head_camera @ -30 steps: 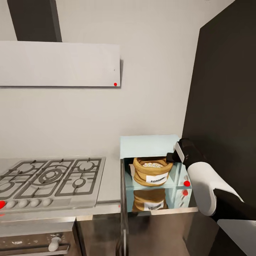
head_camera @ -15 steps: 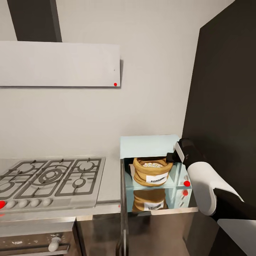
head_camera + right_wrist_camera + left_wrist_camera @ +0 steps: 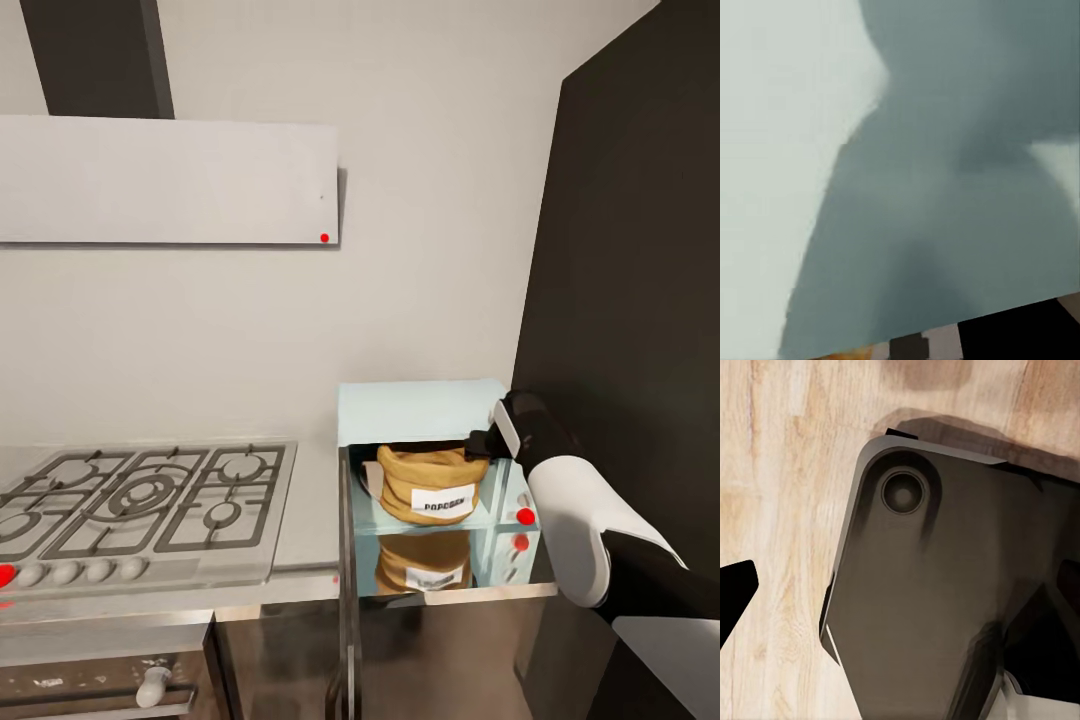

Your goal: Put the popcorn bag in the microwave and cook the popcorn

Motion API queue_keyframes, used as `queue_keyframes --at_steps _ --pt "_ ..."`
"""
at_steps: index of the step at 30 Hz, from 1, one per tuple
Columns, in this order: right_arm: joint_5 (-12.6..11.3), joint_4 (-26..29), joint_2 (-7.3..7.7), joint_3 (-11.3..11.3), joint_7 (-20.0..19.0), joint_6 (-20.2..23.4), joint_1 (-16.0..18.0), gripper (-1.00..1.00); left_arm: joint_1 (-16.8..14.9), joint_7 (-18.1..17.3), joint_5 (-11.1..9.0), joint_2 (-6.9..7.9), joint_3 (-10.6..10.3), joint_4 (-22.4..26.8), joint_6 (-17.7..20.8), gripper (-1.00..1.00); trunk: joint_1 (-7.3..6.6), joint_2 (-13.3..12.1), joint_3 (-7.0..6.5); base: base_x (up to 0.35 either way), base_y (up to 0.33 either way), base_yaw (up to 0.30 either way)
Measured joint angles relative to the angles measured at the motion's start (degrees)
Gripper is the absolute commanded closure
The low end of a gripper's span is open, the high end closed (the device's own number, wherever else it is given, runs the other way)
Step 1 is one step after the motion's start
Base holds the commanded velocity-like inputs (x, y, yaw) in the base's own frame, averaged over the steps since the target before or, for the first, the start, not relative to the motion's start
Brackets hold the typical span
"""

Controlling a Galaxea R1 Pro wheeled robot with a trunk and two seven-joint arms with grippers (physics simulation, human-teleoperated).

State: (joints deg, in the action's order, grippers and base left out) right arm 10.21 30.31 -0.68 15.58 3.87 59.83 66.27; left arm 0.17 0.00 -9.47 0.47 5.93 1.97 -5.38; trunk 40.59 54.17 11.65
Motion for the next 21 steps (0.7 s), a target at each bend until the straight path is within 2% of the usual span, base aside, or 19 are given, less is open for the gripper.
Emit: queue_keyframes --at_steps 2,10,12,15,16,17,19,21 --pt "1.0 0.0 0.04 0.1 -0.3 0.0 0.0 -1.0 0.0 0.0 0.0 0.0 0.0 0.0 0.0 -1.0 -0.01 0.0 0.0 0.0 0.0 0.0" --pt "-0.3 0.7 0.19 0.0 -1.4 0.0 -0.4 -1.0 0.0 0.0 -0.1 -0.02 0.0 0.0 0.0 -1.0 0.11 0.0 0.0 -0.03 0.0 0.0" --pt "-0.5 1.0 0.19 0.0 -1.5 0.0 0.1 -1.0 0.0 0.0 -0.1 -0.04 0.0 0.0 0.0 -1.0 0.74 0.0 0.0 -0.293 0.0 0.0" --pt "-2.3 2.4 0.17 0.0 -1.4 0.0 1.0 -1.0 0.0 0.0 -0.1 -0.07 0.0 -0.1 0.1 -1.0 2.11 0.0 0.0 -0.338 0.0 0.0" --pt "-1.2 1.3 0.19 0.1 -1.8 -0.1 2.3 -1.0 0.0 0.0 -0.1 -0.07 0.0 -0.1 0.1 -1.0 2.34 -0.1 0.0 -0.344 0.0 0.0" --pt "-1.2 2.0 0.18 0.2 -1.9 -0.1 2.7 -1.0 0.0 0.0 -0.1 -0.06 0.0 -0.1 0.1 -1.0 2.34 -0.1 0.0 -0.345 0.0 0.0" --pt "0.7 2.9 0.2 0.1 -2.0 0.0 2.8 -1.0 0.0 0.0 -0.1 -0.07 0.0 -0.1 0.1 -1.0 2.34 0.0 -0.01 -0.346 0.0 0.0" --pt "1.0 3.0 0.22 0.1 -2.0 0.0 2.8 -1.0 0.0 0.0 -0.1 -0.05 0.0 -0.1 0.1 -1.0 2.34 0.0 -0.01 -0.346 0.0 0.0"
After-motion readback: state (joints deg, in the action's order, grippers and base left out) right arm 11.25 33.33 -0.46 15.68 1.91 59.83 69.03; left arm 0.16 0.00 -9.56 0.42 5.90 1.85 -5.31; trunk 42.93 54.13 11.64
